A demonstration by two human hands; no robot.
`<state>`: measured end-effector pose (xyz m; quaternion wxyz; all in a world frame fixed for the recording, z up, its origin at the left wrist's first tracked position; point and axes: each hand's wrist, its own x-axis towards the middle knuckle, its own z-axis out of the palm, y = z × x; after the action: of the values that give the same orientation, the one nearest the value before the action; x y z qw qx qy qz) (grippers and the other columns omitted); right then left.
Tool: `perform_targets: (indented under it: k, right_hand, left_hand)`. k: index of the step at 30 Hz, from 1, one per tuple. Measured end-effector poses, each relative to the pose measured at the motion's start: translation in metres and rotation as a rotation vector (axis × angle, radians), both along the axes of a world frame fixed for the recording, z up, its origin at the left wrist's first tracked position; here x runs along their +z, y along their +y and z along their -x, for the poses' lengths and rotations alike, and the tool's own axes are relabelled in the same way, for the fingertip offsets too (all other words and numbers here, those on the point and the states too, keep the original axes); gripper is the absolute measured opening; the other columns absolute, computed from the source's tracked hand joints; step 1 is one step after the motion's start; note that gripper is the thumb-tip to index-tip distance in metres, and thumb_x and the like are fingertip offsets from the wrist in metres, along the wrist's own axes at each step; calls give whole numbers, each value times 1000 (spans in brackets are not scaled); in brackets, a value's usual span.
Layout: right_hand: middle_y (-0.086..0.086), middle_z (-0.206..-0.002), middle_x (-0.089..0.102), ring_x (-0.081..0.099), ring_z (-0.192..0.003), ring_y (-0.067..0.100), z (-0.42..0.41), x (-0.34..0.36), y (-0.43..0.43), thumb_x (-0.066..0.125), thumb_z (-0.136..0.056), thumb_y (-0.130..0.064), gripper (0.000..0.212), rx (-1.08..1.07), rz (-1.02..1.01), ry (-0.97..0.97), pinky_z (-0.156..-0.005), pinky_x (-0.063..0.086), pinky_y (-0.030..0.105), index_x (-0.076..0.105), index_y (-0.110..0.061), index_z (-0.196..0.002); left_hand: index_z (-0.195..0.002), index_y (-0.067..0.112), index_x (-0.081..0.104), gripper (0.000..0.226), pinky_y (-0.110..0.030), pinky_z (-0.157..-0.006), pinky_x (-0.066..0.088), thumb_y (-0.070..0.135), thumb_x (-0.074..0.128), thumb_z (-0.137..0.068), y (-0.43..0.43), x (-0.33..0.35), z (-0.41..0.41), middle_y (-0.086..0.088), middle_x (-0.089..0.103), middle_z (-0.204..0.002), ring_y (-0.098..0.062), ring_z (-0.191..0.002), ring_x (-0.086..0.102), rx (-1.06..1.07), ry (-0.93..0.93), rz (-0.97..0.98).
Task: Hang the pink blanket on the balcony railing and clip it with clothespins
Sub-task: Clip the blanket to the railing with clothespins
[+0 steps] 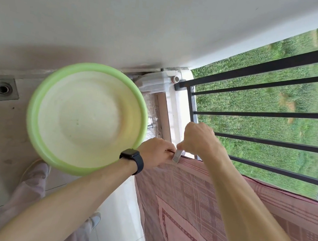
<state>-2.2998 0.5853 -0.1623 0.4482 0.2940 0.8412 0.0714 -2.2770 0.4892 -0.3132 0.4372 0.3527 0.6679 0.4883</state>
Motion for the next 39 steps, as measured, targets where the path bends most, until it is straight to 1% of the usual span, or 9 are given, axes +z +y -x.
perform_targets:
  k: [4, 8, 14, 17, 23, 26, 30, 33, 39]
  right_hand:
    - [6, -71, 52, 49, -67, 20, 5, -6, 2, 73, -87, -20, 38, -21, -8, -59, -51, 35, 27, 43, -15, -64]
    - [4, -65, 53, 52, -60, 20, 2, -13, 2, 72, -88, -28, 42, -24, 24, -77, -54, 42, 31, 43, -14, -61]
    - [1, -68, 45, 55, -72, 28, -31, -13, -7, 60, -94, -42, 34, -43, 37, 11, -58, 42, 34, 45, -13, -85]
    - [1, -75, 49, 58, -76, 28, -52, -10, -16, 52, -99, -30, 20, 13, -38, 77, -63, 46, 38, 57, -12, -104]
    - [0, -74, 52, 61, -81, 27, -50, -12, -25, 52, -90, -6, 18, 117, -138, 65, -65, 38, 35, 61, -12, -105]
    - [3, -101, 68, 67, -97, 24, -48, -8, -40, 51, -94, -7, 21, 110, -172, 39, -66, 36, 33, 62, -11, -111]
    - [3, -116, 63, 60, -106, 24, -59, 16, -66, 55, -95, -17, 32, 63, -115, 254, -69, 39, 34, 55, -11, -126]
    - [6, -123, 64, 58, -112, 27, -88, 43, -94, 52, -95, -20, 31, 20, 128, 582, -86, 49, 37, 64, -13, -122]
    - [-13, -113, 68, 60, -105, 11, -161, 98, -154, 48, -96, -38, 28, -383, 326, 875, -85, 49, 32, 69, -32, -114]
  left_hand:
    - [-100, 30, 73, 19, -26, -56, 29, 31, 54, -94, 2, -2, 4, 2, 58, -77, -19, -75, 52, -60, 111, 23]
    - [-100, 34, 73, 19, -30, -63, 36, 30, 55, -93, 3, 0, 11, -4, 61, -81, -23, -81, 56, -104, 121, 23]
    - [-68, 43, 57, 25, -10, -57, 34, 32, 66, -88, -1, -4, 8, 19, 62, -74, -5, -70, 54, -102, 1, 29]
    - [-60, 55, 54, 31, -17, -59, 37, 43, 68, -85, -3, -4, 6, 22, 57, -67, -3, -68, 56, -96, -13, 70]
    - [-58, 60, 54, 30, -23, -51, 37, 51, 66, -83, 0, -5, 5, 22, 55, -60, -1, -61, 54, -46, 8, 160]
    - [-71, 53, 57, 18, -27, -53, 39, 47, 54, -88, -7, 9, 4, 22, 65, -73, -13, -72, 63, -83, 38, 214]
    - [-120, 30, 60, 29, -36, -85, 52, 44, 52, -95, -40, 39, 18, 3, 66, -122, -23, -107, 62, -152, 155, 412]
    - [-130, 31, 55, 36, -38, -92, 51, 36, 51, -95, -74, 74, 32, -1, 62, -131, -25, -113, 60, -267, 283, 539]
    - [-138, 33, 50, 43, -35, -97, 41, 33, 45, -95, -129, 171, 24, -1, 62, -130, -25, -122, 51, -349, 660, 523]
